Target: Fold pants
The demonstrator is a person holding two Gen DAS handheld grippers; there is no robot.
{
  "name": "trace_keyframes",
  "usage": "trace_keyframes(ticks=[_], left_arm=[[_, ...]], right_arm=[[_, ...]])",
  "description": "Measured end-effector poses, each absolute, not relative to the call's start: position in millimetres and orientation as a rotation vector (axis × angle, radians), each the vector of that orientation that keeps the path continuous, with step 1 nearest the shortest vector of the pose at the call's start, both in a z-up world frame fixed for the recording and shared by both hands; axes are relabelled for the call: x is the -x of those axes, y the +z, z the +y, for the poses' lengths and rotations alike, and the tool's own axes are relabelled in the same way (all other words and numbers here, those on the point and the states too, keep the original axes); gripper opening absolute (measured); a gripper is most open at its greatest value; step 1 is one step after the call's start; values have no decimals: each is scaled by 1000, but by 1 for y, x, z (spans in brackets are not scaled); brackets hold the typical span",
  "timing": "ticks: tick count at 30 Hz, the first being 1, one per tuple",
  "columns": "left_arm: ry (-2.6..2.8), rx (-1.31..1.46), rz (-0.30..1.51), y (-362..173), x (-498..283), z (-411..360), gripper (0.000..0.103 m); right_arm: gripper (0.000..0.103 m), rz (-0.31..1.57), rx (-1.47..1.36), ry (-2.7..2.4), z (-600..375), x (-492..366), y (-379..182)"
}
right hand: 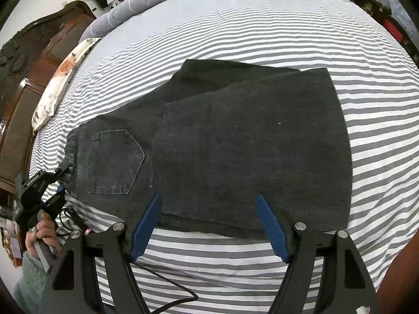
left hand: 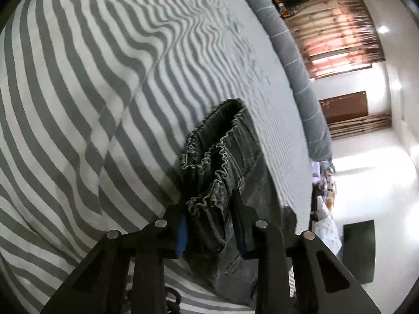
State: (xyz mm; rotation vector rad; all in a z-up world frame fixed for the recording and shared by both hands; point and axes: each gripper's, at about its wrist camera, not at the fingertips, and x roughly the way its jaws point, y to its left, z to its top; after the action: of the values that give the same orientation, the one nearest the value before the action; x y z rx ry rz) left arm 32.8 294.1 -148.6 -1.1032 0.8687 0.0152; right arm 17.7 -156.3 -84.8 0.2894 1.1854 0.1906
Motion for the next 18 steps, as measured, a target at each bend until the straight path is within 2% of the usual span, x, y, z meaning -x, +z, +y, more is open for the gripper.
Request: trace_keyframes(ticks=[2,4,10,11,13,18], left_arm=[[24,1133,878,-155,-34,296,31],[27,1161,888,-160,-37,297,38],[23,1160,889,-161,-46,296,43],[23,1156,888,-160,-45,296,42],[42,1135,891,-158,-44,295,28],[74,1025,871,-131,-41,278,22]], right_arm=[[72,1192,-291,196,-153,-18,-87],[72,1196,-290,204,-150,-17,-89],[72,1194,-278,195,-153,-16,-91],[72,1194,-288,190,-155,-16,-90],[72,1186,-300,180,-160,-15,-89],[72,1157,-342,160,-181,-11,-81]])
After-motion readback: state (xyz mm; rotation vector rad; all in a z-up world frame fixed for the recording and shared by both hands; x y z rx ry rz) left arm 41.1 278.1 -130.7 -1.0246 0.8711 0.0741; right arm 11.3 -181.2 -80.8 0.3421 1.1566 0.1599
